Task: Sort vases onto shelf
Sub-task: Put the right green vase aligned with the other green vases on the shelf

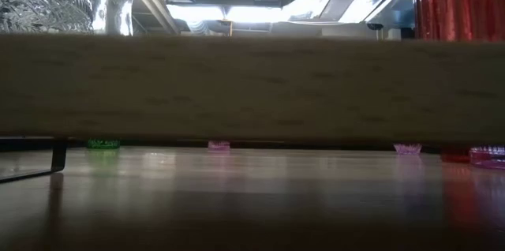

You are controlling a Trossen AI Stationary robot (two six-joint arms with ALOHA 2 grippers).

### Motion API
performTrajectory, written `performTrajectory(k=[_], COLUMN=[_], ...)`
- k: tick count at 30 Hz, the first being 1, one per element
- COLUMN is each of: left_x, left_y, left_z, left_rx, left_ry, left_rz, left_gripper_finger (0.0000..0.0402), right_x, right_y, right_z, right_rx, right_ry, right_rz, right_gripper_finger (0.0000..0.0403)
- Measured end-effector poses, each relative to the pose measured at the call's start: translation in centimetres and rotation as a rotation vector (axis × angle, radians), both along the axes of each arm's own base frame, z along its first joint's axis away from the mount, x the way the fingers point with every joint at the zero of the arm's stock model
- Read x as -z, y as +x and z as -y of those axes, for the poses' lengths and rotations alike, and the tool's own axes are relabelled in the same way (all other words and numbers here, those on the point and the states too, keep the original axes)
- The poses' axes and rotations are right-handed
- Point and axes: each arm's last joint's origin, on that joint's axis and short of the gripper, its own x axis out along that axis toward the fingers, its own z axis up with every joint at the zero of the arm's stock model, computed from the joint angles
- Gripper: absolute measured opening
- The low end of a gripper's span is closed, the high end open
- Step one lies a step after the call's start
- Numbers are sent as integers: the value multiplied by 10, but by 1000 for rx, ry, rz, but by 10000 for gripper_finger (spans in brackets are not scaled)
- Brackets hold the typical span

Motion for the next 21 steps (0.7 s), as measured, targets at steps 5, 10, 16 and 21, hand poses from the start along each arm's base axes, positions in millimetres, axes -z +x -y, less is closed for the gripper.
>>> performTrajectory(k=[5,10,16,21], left_x=[0,0,0,0], left_y=[0,0,0,0], left_z=[0,0,0,0], left_rx=[-2,-2,-1,-1], left_ry=[1,0,0,1], left_rz=[0,0,0,0], left_gripper_finger=[0,0,0,0], right_x=[0,0,1,1], right_y=[0,-1,-2,-2], right_z=[0,1,2,2], right_rx=[2,6,10,15], right_ry=[-2,-9,-23,-28], right_rz=[-4,-10,-19,-18], right_gripper_finger=[5,5,5,5])
